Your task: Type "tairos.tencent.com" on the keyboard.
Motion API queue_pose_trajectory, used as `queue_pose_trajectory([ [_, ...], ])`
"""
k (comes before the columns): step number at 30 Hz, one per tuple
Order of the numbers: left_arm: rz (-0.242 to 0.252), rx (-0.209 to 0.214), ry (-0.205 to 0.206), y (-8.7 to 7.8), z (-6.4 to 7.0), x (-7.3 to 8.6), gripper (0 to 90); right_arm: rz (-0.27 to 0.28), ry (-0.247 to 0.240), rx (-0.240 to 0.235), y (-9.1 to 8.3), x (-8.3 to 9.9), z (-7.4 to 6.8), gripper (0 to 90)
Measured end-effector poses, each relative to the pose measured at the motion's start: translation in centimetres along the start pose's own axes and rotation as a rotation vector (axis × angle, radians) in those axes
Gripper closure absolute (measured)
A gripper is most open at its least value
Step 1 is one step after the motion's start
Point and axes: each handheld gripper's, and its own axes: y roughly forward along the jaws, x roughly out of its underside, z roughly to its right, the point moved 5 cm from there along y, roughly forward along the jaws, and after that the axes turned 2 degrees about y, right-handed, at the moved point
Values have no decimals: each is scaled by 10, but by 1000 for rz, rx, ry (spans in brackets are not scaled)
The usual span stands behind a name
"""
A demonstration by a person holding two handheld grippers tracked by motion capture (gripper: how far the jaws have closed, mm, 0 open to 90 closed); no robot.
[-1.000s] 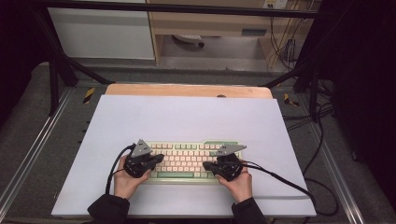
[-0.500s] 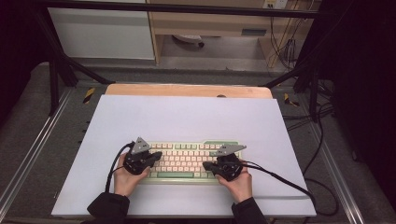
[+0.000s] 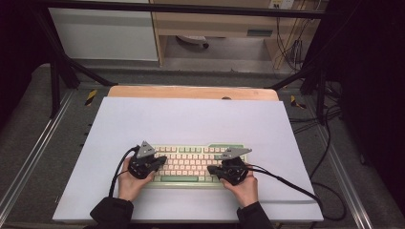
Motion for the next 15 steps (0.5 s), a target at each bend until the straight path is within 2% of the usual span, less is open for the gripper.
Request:
queue_pose_trajectory([
  [7,-4,3,0,1,1,1,899,4,0,1,-1,-1,0,900],
  [15,24,14,6,-10,3,-2,899,10,1,1,-3,-2,0,900],
])
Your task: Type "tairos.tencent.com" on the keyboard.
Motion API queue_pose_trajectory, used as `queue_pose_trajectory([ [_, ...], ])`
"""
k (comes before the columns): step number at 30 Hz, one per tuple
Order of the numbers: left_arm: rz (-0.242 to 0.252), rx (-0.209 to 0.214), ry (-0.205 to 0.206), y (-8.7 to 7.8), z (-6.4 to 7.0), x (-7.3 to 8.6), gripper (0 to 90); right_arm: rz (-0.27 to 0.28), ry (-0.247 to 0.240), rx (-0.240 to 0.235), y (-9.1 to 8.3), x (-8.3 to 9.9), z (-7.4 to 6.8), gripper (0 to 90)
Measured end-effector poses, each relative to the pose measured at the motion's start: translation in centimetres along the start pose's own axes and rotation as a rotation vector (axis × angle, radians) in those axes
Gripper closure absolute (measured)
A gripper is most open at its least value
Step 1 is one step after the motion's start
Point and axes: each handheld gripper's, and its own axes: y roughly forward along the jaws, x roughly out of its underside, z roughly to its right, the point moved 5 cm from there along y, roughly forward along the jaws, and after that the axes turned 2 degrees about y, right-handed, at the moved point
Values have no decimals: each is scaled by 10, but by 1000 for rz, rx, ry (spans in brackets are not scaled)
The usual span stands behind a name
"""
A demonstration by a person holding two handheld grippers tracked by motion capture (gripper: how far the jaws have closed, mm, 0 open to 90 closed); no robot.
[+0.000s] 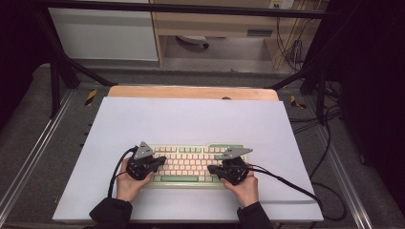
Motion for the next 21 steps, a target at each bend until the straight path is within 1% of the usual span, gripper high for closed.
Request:
queue_pose_trajectory([
  [5,6,6,3,-5,1,1,899,5,0,-1,-1,-1,0,900],
  [12,12,8,-7,-12,0,4,899,10,8,-7,0,-1,-2,900],
  [18,16,6,-8,-15,-1,7,899,14,-6,-11,1,-4,-5,900],
  [21,16,6,-17,-17,-4,10,899,16,-10,-11,2,-6,-7,900],
])
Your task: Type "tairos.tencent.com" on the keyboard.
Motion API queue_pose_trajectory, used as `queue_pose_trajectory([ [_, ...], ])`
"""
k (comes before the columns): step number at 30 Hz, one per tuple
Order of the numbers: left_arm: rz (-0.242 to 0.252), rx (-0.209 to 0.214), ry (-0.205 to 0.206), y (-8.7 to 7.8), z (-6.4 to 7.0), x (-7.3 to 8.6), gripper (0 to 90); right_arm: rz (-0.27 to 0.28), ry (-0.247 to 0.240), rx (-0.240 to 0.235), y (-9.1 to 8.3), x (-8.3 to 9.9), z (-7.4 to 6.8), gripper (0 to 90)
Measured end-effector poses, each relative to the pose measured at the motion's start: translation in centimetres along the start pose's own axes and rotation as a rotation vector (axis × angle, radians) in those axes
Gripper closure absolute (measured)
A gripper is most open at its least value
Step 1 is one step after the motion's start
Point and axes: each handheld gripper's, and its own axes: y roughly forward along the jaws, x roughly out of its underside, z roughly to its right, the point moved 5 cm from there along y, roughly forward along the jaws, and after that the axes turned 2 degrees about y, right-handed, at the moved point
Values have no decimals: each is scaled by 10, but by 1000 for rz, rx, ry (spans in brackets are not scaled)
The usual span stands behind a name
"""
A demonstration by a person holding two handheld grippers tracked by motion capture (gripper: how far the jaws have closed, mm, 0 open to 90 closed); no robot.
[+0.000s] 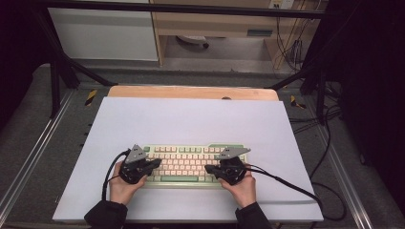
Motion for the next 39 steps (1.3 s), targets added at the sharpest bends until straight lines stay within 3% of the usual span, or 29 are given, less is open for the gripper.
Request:
queue_pose_trajectory([
  [16,7,-3,-15,-6,-6,7,899,-10,-25,-35,14,-10,-18,900],
  [25,8,0,-17,-6,-7,7,899,-11,-36,-59,38,-16,-32,900],
  [39,6,1,-17,-5,-7,8,899,-30,-33,-66,58,-18,-37,900],
])
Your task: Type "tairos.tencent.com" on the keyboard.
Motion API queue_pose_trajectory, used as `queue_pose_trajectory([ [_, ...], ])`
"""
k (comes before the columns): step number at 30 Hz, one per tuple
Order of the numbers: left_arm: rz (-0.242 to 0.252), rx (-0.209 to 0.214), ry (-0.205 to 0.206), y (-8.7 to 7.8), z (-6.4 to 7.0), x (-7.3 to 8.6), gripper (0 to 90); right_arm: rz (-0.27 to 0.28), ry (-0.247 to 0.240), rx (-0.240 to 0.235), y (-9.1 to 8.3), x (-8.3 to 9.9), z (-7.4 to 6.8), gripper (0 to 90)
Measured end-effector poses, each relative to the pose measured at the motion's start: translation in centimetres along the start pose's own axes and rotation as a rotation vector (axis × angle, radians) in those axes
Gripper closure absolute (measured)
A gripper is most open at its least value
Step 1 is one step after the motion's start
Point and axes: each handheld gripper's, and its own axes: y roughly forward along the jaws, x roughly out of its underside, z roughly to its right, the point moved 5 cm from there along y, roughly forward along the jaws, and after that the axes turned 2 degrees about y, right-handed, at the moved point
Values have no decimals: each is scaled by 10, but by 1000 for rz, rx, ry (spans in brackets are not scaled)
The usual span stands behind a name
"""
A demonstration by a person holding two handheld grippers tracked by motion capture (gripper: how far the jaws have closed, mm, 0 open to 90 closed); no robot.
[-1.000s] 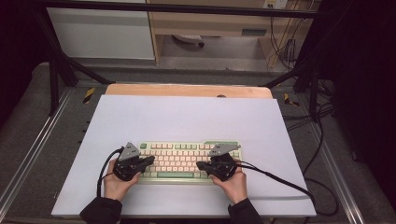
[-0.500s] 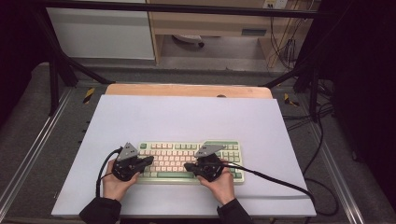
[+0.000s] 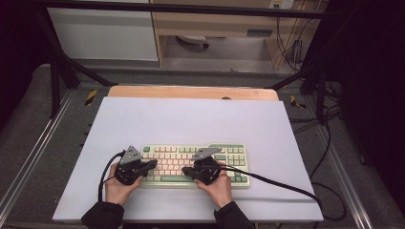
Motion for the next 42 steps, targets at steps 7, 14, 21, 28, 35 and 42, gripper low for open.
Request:
queue_pose_trajectory([
  [7,-2,0,2,0,0,0,899,-6,-7,5,1,2,0,900],
  [14,-2,0,1,0,0,0,899,-14,-11,12,2,3,0,900],
  [21,-1,0,3,0,0,0,899,12,-11,2,-7,-3,-1,900],
  [28,2,1,1,-1,1,-1,899,10,-21,25,-17,-6,2,900],
  [35,3,6,5,0,2,-1,899,11,-12,34,-25,-3,8,900],
  [42,3,17,13,1,7,-2,899,14,9,55,-36,4,18,900],
])
